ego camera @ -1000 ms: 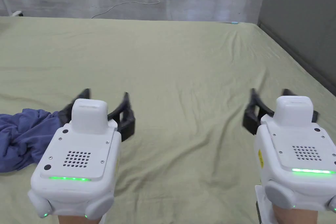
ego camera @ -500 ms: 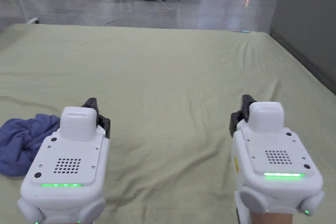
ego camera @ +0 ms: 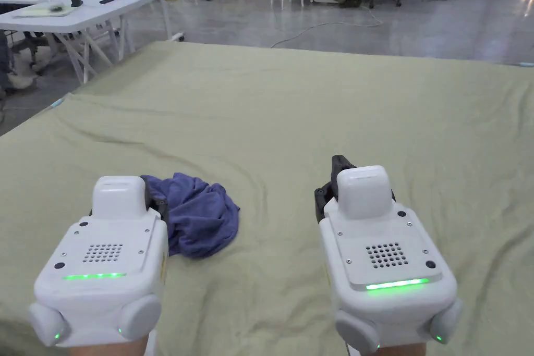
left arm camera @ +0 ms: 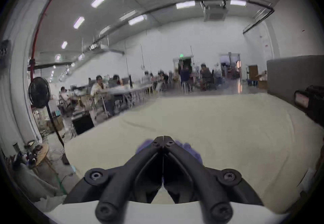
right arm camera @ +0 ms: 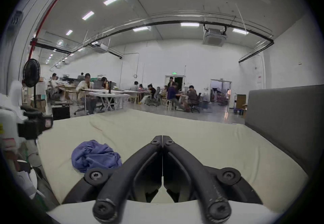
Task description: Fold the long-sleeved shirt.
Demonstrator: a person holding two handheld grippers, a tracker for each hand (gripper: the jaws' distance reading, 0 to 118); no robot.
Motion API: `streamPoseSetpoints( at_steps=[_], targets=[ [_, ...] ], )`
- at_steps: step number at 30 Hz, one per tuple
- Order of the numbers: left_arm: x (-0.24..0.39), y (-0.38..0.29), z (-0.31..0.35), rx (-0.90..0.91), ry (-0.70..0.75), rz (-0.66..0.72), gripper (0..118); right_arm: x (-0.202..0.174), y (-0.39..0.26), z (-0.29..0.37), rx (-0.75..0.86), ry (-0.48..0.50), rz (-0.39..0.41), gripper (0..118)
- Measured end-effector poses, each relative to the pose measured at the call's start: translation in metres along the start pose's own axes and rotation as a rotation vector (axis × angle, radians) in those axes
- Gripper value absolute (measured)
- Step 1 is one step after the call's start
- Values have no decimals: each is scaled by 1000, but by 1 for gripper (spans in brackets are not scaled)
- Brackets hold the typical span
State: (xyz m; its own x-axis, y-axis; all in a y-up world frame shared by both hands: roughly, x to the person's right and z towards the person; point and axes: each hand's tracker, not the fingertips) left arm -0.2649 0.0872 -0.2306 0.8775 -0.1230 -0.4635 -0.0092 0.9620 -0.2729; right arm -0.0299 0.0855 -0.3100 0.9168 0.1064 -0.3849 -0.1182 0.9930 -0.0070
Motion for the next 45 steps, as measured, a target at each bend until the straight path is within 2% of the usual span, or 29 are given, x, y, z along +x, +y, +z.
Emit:
streamPoseSetpoints(
  at_steps=[3, 4, 5, 6, 7, 8, 12, 14, 15, 16, 17, 18, 19, 20, 21, 27, 31, 32, 35, 38, 41, 45],
  targets=[
    [-9, -2, -51, -264, -31, 78, 0, 3, -8, 1, -16, 14, -21, 0],
    [-15, -6, -75, -363, -56, 127, 18, 1, -11, -1, -27, 13, -16, 0],
    [-21, -12, -96, -433, -131, 163, 48, 3, -15, -1, -38, 17, -13, 0],
    [-25, -19, -115, -478, -179, 185, 85, 3, -18, -3, -50, 24, -11, 0],
    [-27, -25, -133, -520, -200, 196, 117, 2, -21, -5, -61, 26, -10, 0],
    [-26, -31, -147, -529, -196, 201, 118, 1, -25, -9, -75, 26, -11, 0],
    [-20, -46, -193, -508, -165, 153, 117, 3, -36, -13, -130, 37, -25, 0],
    [-15, -51, -216, -580, -148, 93, 117, 4, -41, -14, -149, 37, -11, 0],
    [-12, -54, -223, -596, -144, 82, 115, 5, -42, -15, -155, 36, -4, 0],
    [-10, -58, -228, -598, -144, 91, 107, 7, -43, -16, -160, 36, -1, 0],
    [-9, -61, -233, -614, -149, 104, 94, 9, -44, -16, -166, 35, -2, 0],
    [-9, -62, -233, -630, -146, 105, 73, 11, -45, -17, -171, 31, -2, 0],
    [-6, -67, -235, -683, -138, 100, 39, 12, -46, -18, -175, 23, -2, 0],
    [-4, -69, -235, -693, -110, 52, 18, 14, -47, -19, -179, 16, -4, 0],
    [-3, -71, -234, -681, -110, 20, 15, 15, -47, -19, -183, 13, -6, 0],
    [-12, -39, -207, -534, -232, 130, 11, 26, -47, -18, -191, -14, -22, 0],
    [12, 0, -164, -415, -513, 262, 10, 38, -44, -12, -184, -48, -49, 0],
    [25, 11, -153, -387, -544, 256, 10, 43, -44, -9, -179, -62, -52, 0],
    [74, 34, -129, -336, -646, 204, 10, 60, -41, 3, -171, -110, -74, 0],
    [138, 45, -108, -307, -840, 209, 10, 87, -39, 21, -158, -187, -75, 0],
    [219, 47, -88, -344, -997, 201, 10, 121, -35, 42, -156, -291, -78, 0],
    [326, 22, -51, -415, -1154, 110, 10, 169, -32, 72, -156, -439, -102, 0]
  ],
)
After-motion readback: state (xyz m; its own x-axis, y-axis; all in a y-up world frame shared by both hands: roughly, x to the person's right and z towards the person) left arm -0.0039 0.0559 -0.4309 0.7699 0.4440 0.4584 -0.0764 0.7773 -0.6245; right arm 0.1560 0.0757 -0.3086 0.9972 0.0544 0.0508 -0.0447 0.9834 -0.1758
